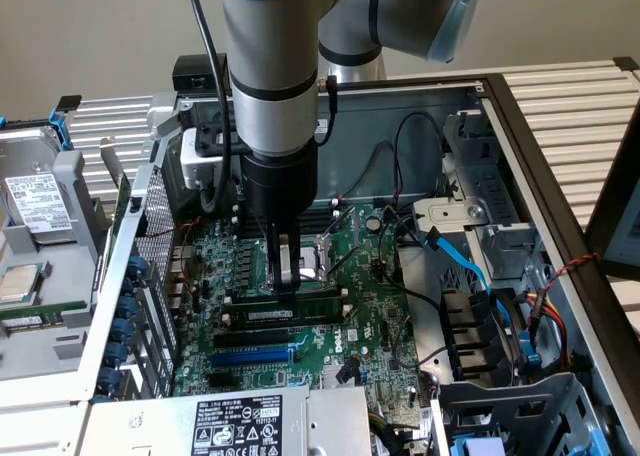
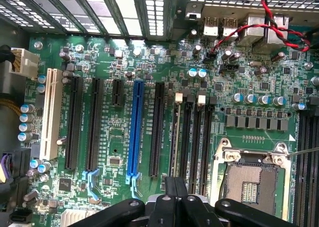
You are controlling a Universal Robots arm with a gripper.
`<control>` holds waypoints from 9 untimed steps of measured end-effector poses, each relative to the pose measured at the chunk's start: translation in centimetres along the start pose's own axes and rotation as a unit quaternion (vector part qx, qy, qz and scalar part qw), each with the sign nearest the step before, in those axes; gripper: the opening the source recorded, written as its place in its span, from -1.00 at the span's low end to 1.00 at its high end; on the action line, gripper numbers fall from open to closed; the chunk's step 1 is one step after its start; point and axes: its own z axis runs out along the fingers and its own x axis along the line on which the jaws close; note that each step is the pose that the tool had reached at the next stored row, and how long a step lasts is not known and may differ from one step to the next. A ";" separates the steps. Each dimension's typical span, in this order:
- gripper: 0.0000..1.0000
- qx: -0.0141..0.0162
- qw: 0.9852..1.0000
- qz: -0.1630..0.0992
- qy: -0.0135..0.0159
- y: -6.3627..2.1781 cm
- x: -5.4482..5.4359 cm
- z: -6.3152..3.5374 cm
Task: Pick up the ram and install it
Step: 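Press down the ram until it locks into place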
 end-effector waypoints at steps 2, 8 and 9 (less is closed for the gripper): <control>-0.80 0.000 1.000 0.000 -0.001 0.00 0.0 0.00; -0.80 0.000 1.000 0.000 -0.002 0.00 0.0 0.06; -0.80 0.000 1.000 0.000 -0.002 0.00 0.0 0.09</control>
